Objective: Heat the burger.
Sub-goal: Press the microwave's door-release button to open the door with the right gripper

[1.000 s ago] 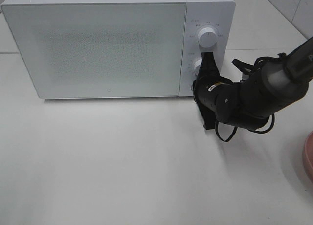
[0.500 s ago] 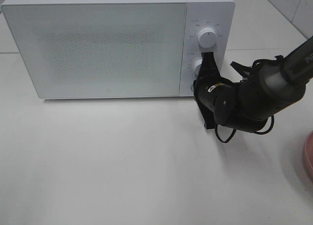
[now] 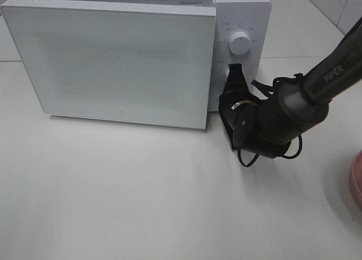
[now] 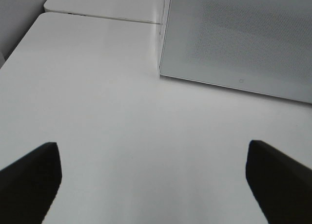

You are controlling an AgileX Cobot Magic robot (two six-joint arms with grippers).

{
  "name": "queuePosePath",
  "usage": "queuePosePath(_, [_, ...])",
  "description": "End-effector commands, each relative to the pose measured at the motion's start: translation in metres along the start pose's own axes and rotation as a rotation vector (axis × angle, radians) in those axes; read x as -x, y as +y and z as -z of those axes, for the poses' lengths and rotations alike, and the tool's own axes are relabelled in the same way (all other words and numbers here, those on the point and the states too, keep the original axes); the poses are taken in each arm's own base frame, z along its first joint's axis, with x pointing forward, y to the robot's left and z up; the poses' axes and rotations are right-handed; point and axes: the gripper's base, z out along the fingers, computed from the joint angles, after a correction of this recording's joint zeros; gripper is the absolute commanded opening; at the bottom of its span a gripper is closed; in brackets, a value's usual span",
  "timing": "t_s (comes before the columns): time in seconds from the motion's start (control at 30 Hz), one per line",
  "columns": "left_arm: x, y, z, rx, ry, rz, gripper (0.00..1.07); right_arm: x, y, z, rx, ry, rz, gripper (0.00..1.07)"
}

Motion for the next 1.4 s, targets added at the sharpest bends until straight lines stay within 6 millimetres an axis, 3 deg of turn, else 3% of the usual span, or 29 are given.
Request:
queuePosePath(0.03, [0.000,0.000,0.001,0.006,-0.013,0.002,0.98,0.006,0.068,-0.008,0.416,-0.084,0.030,0.00])
queuePosePath(0.2, [0.000,0.000,0.001,0.006,-0.013,0.002,0.98,0.006,0.072,-0.009,0.425,-0.098,0.036,0.00])
queuePosePath(0.57, [0.000,0.000,0.001,0.006,-0.013,0.002,0.98,0.004,0.058,-0.009,0.300,-0.055,0.026,0.00])
queuePosePath(1.03, [0.000,0.000,0.001,0.006,-0.013,0.002,0.98,0.004,0.030,0.011,0.013,0.089,0.082,0.00])
queuePosePath(1.4, [0.000,0.000,0.001,0.006,-0.013,0.002,0.98,0.009,0.024,0.038,-0.107,0.170,0.255,0.00])
